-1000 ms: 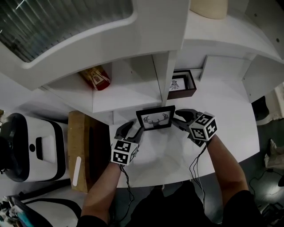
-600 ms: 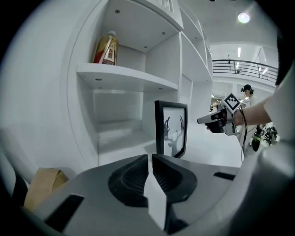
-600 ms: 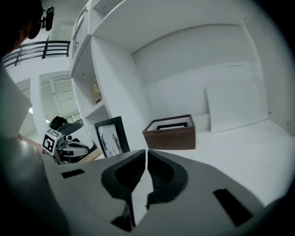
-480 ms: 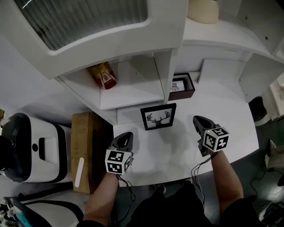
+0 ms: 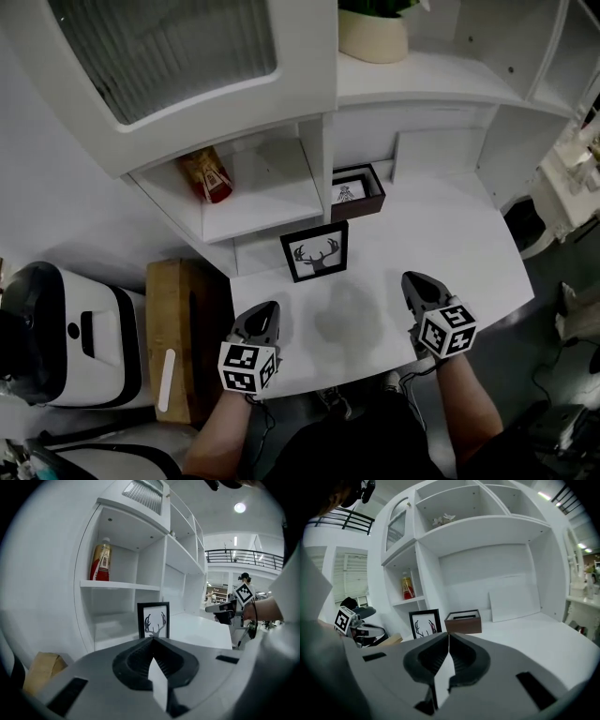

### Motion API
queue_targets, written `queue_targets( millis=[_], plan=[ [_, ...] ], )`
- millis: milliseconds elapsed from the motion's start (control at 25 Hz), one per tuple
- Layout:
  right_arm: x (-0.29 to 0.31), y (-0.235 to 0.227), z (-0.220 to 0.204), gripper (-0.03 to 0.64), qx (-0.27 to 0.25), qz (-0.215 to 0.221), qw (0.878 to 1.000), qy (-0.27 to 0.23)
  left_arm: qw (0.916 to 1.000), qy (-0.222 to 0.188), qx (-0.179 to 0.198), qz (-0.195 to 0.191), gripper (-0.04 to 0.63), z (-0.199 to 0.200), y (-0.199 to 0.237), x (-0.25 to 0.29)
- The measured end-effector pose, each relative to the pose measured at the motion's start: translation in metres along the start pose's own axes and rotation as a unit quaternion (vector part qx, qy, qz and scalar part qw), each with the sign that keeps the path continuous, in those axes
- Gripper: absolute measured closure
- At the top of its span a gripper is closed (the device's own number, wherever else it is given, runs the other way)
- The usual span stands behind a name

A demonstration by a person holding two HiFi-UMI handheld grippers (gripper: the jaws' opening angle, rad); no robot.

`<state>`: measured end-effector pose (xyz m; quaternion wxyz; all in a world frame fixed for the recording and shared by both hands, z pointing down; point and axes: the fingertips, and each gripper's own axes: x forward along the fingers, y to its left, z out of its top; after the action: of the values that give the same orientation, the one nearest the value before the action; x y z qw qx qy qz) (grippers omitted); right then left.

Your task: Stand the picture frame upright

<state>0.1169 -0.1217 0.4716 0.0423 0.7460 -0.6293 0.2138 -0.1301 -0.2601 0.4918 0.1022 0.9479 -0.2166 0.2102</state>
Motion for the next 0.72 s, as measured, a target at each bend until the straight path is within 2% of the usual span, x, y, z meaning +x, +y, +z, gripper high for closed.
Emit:
queue_targets(
  millis=[320,720],
  plan=[
    [-0.051,0.016,-0.004,0.614,0.015,0.000,1.000,-0.015,0.9995,-0.007,-0.026,-0.016,0.590,-0.001,-0.044,-0.021],
    [-0.115,0.037,-0.035,0.614,0.020,0.020,1.000,-0.004,0.9994,0.000,-0.029,-0.021,0.590,-0.020,-0.111,-0.056]
  ],
)
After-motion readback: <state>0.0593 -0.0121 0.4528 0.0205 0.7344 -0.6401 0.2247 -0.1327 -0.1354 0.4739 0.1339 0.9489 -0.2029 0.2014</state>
